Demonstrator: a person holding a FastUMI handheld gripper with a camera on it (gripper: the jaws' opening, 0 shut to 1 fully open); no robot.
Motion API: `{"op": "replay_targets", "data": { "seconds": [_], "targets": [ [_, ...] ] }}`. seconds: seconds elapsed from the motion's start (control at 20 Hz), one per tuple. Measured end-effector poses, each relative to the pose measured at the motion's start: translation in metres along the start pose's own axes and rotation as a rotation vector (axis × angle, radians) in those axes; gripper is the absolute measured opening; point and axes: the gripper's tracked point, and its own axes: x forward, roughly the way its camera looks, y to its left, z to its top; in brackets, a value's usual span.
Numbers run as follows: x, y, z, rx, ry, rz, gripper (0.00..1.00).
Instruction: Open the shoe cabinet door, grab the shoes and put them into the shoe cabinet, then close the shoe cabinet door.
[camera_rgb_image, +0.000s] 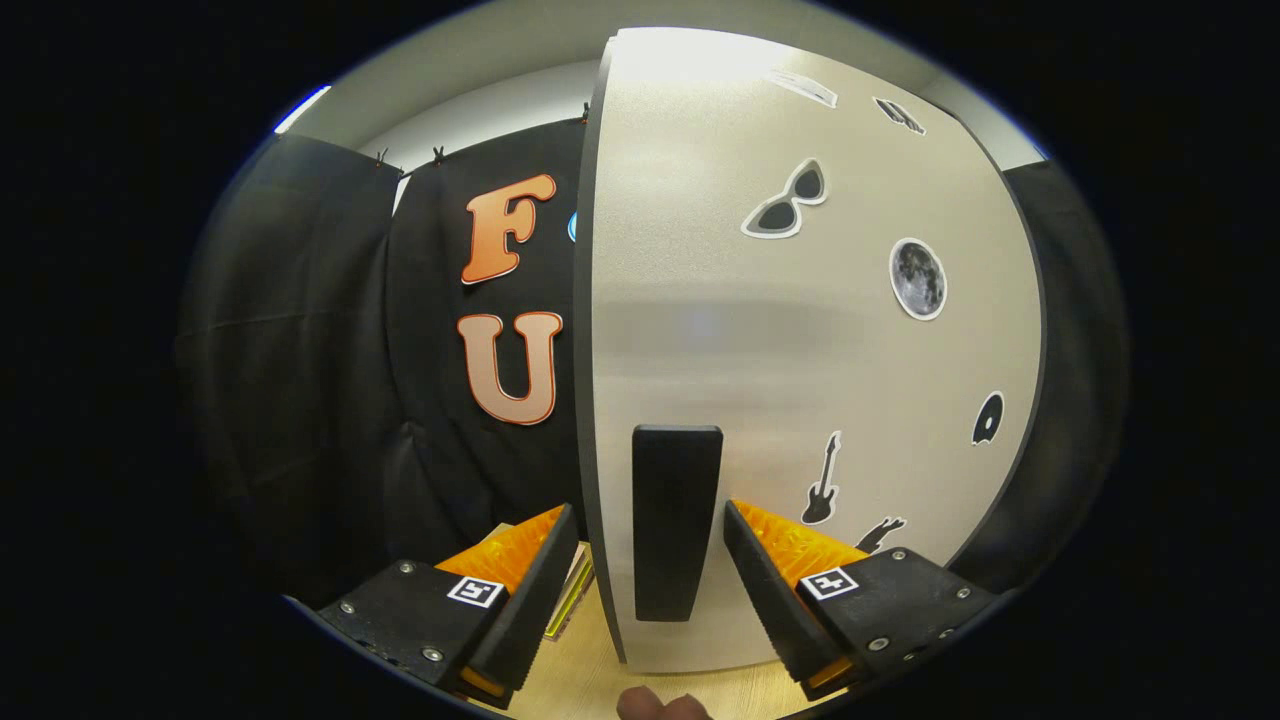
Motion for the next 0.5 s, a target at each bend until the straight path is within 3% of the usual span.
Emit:
{"op": "replay_targets", "data": {
  "seconds": [0.5],
  "targets": [
    [0.0037,0.0007,-0.0058,0.031,0.034,0.010,0.89]
  ]
}}
